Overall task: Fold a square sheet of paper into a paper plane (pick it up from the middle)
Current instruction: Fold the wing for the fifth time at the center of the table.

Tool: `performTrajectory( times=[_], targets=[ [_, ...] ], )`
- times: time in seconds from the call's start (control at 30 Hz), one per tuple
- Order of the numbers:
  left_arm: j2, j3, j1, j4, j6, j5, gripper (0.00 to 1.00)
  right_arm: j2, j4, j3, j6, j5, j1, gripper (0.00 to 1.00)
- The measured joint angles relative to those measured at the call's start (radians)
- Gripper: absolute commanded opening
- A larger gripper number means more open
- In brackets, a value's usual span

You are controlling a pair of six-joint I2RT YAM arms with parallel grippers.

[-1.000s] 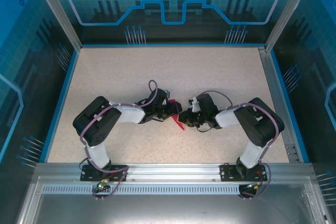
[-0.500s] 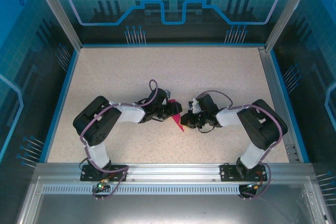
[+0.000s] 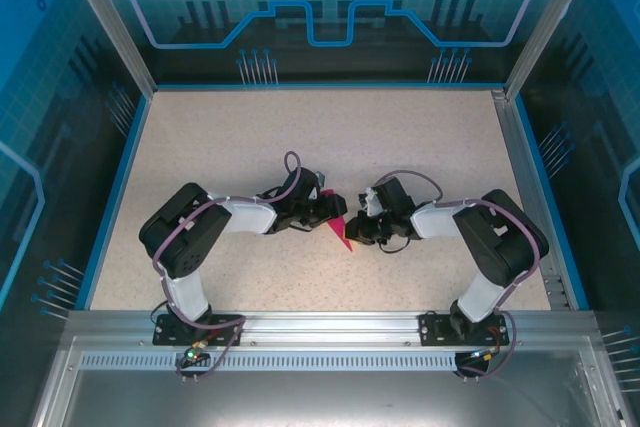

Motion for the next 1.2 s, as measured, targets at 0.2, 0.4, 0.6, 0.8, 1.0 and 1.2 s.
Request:
performTrajectory(
  times=[0.2,0.4,0.6,0.8,1.0,1.2],
  targets=[
    [0.001,0.004,0.000,-0.006,0.000,0.000,0.55,-0.014,-0.046,0.000,-0.024,0.001,0.000,0.08],
    [0.002,0.006,0.000,-0.008,0.000,0.000,0.55,-0.004,-0.066,0.010,-0.042,0.005,0.000,0.06],
    [0.002,0.006,0.000,-0.008,0.000,0.000,0.55,-0.010,-0.076,0.013,-0.053,0.010,0.001,0.11],
    [0.002,0.006,0.000,-0.009,0.000,0.000,0.55,-0.037,-0.128,0.012,-0.084,0.016,0.003,0.14],
    [0.002,0.011,0.000,-0.019,0.000,0.000,0.55,-0.036,-0.147,0.013,-0.103,0.021,0.008,0.08],
    [0.002,0.011,0.000,-0.019,0.003,0.000,0.55,-0.036,-0.174,0.025,-0.117,0.042,0.013,0.06]
  ],
)
